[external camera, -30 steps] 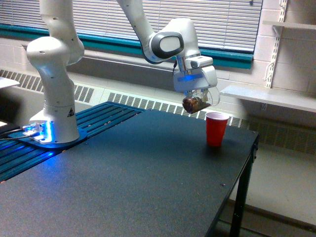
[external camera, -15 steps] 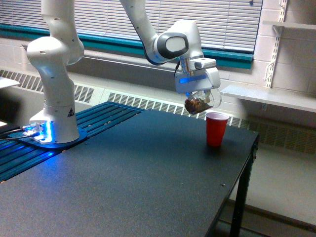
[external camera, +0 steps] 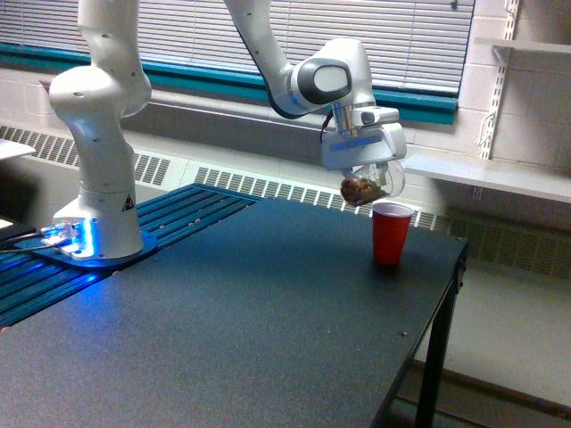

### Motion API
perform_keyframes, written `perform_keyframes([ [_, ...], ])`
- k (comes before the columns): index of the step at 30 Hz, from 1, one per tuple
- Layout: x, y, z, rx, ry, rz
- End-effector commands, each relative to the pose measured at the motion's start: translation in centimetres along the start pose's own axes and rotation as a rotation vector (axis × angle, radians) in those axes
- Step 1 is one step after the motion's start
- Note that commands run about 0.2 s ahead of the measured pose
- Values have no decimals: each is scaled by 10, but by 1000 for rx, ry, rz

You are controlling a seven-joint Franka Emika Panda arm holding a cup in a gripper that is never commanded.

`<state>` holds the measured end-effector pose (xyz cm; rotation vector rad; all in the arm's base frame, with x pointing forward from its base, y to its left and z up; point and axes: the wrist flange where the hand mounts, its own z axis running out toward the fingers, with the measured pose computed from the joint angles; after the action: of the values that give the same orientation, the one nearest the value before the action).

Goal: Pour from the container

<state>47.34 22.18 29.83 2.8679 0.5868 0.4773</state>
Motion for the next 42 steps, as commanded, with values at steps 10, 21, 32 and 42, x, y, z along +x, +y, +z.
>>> perform_keyframes([
  [10, 9, 2, -7, -61, -14, -32],
  [21, 8, 0, -8, -88, -32, -77],
  [32, 9, -4, -8, -116, -46, -110],
  [42, 6, -4, -6, -147, -76, -127],
])
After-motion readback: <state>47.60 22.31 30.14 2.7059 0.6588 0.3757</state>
